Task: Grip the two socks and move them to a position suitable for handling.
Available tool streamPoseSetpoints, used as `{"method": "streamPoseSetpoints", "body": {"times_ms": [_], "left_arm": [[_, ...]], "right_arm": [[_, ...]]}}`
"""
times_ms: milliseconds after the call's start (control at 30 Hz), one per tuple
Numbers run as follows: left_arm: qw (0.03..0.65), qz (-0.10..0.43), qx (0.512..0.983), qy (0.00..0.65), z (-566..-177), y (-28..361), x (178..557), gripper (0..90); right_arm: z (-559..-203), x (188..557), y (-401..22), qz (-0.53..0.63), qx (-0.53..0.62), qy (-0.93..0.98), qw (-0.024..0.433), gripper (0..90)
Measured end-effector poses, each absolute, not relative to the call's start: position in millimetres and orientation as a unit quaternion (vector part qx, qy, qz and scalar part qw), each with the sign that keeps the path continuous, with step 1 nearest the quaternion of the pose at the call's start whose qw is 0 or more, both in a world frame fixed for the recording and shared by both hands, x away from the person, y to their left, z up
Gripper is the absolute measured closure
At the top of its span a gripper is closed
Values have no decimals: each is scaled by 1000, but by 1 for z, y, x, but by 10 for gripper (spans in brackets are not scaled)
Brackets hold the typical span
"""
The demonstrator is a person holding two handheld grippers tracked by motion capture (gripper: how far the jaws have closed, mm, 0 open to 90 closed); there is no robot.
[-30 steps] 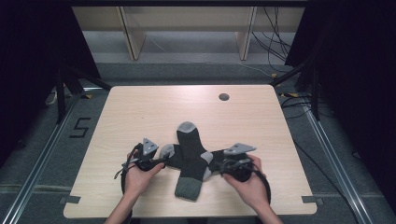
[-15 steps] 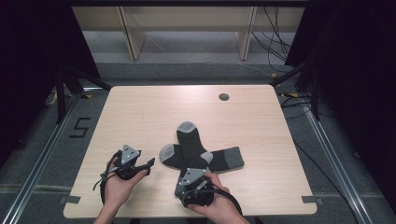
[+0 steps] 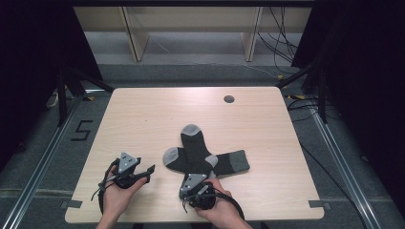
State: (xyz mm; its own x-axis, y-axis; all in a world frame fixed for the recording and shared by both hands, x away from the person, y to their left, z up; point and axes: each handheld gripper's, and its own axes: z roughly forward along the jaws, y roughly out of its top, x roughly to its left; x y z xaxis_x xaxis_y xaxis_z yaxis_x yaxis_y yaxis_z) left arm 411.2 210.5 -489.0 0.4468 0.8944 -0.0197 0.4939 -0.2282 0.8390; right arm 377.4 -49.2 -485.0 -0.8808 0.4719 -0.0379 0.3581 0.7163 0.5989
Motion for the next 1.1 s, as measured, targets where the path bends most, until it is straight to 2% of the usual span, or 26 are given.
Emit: {"method": "streamPoseSetpoints", "body": {"times_ms": [200,300,667,1100], "left_arm": [[415,245,748,457,-491,207,412,357],[414,246,751,452,-490,207,413,346],[415,257,753,441,-486,204,419,311],[430,263,740,445,-481,205,424,291]], "right_arm": [[-466,381,-61,333,203,914,114,825],[-436,387,-75,365,218,896,127,820],[-378,412,-113,406,274,855,169,819],[-358,433,-126,427,303,834,175,823]]}}
